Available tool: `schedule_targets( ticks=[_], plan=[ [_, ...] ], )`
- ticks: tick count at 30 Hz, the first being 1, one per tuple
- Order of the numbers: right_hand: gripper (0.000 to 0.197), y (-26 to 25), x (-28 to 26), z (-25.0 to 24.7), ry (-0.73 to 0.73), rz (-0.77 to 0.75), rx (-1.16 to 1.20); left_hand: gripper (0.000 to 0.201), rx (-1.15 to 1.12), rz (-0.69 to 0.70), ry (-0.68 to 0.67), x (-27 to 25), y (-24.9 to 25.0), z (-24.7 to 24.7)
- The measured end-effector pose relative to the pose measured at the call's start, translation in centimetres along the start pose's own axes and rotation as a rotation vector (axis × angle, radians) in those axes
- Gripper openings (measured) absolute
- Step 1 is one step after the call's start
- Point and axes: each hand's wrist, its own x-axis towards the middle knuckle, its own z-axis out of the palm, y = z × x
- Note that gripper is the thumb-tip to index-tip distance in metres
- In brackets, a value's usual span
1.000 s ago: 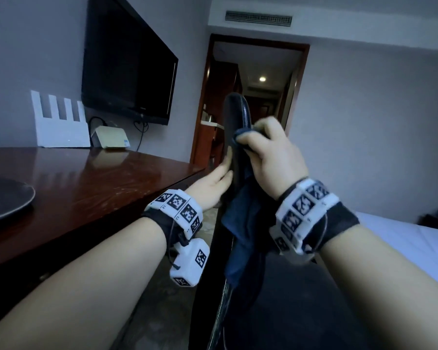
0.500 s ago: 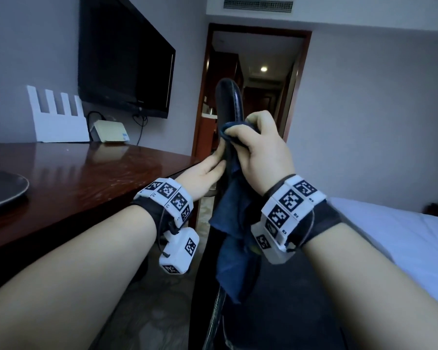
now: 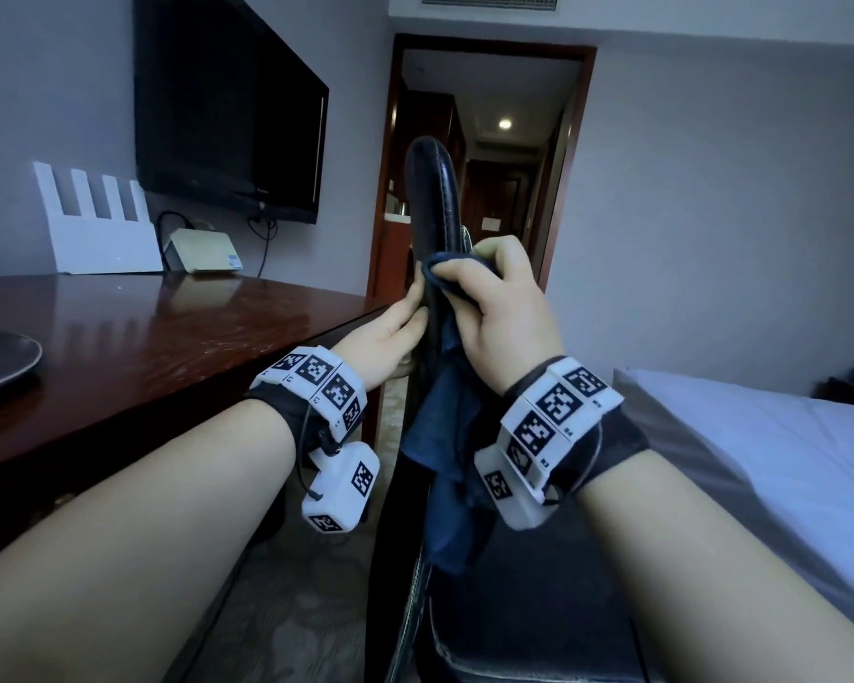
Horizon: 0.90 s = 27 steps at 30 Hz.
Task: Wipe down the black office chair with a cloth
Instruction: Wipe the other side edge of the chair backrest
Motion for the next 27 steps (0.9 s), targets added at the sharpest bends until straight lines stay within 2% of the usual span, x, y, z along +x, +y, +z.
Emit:
schedule_targets(
  ticks=[2, 5, 8, 11, 13, 15, 17, 20, 24, 27],
  plan=[
    [0.025, 0.1, -0.7, 0.2, -0.001, -0.003, -0.003, 0.031, -0.028, -0.016, -0.046, -0.5, -0.1, 0.2],
    [0.030, 0.6, -3.5, 0.5, -0.056, -0.017, -0.009, 0.043, -0.020, 0.019, -0.095, -0.9, -0.6, 0.2],
    [0.026, 0.7, -6.6, 0.9, -0.158, -0.024, -0.027, 0.043, 0.136, 0.043, -0.053, -1.0, -0.9, 0.2],
    [0.031, 0.5, -7.1, 0.6, -0.197, -0.036, -0.009, 0.040, 0.111, 0.022, -0.032, -1.5, -1.4, 0.1],
    [0.031, 0.5, -5.6, 0.0, -0.133, -0.024, 0.007, 0.043, 0.147, 0.021, -0.026, -1.6, -1.6, 0.3],
    [0.025, 0.8, -3.5, -0.4, -0.040, 0.000, 0.018, 0.043, 0.073, 0.009, -0.039, -1.8, -1.5, 0.5],
    [0.021, 1.0, -2.5, -0.4, -0.018, 0.004, 0.025, 0.041, 0.078, -0.003, -0.050, -1.9, -1.9, 0.6],
    [0.022, 1.2, -4.6, 0.1, -0.089, -0.069, -0.006, 0.042, 0.069, 0.004, -0.073, -2.3, -2.8, 0.5],
    [0.020, 1.4, -9.6, 0.6, -0.293, -0.142, -0.043, 0.041, 0.072, 0.003, -0.095, -3.0, -3.1, 0.8],
    [0.022, 1.3, -9.9, 0.5, -0.346, -0.173, -0.037, 0.043, 0.045, -0.045, -0.076, -2.7, -3.5, 0.6]
  ],
)
